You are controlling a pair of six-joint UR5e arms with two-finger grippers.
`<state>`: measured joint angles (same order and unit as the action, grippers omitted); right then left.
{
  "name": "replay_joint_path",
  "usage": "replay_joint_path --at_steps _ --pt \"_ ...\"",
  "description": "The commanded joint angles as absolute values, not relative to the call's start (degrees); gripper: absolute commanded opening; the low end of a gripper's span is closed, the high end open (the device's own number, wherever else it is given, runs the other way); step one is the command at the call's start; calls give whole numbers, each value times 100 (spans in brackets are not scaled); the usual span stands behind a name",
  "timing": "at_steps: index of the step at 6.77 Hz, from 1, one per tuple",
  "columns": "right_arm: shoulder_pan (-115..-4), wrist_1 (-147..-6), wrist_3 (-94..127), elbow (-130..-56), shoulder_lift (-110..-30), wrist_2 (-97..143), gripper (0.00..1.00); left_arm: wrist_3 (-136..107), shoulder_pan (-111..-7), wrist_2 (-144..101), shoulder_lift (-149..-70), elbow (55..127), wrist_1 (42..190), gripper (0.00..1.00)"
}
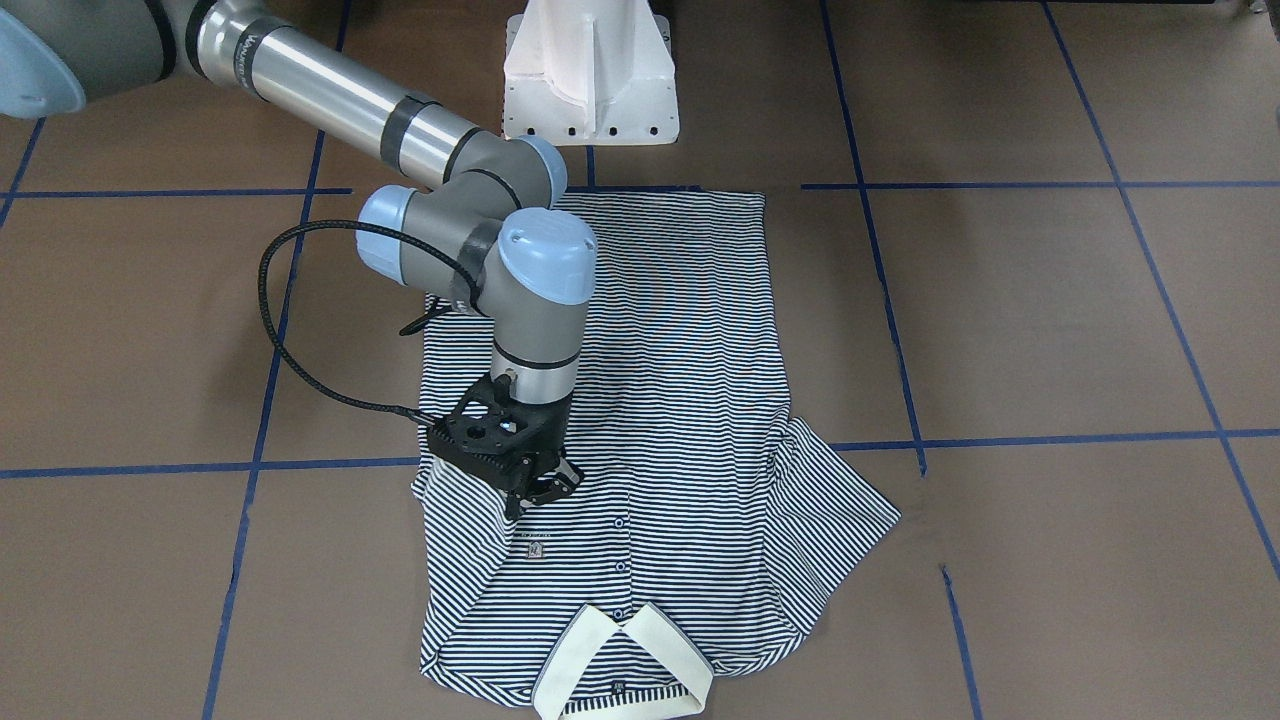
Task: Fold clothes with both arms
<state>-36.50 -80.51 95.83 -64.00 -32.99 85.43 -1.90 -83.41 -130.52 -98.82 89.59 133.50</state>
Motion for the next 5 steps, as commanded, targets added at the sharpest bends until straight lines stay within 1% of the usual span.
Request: replay_joint_path --at_steps 1,2,4,5 --pt "-3568 -8060 9607 -6275 -3155 8482 0 -193 -8341 -13052 -9870 8965 13351 100" --pt "-3525 -8068 9163 -6275 -3155 8473 99 -228 -8341 -13043 -9870 8956 13351 100" --pt "-3690 -8094 8302 -6345 -3120 8577 100 -351 -8323 -13052 -9957 8912 13307 100" --pt "-4066 -8199 7653 -6476 -3181 9274 100 -865 -8062 -13043 -10115 8938 13350 100"
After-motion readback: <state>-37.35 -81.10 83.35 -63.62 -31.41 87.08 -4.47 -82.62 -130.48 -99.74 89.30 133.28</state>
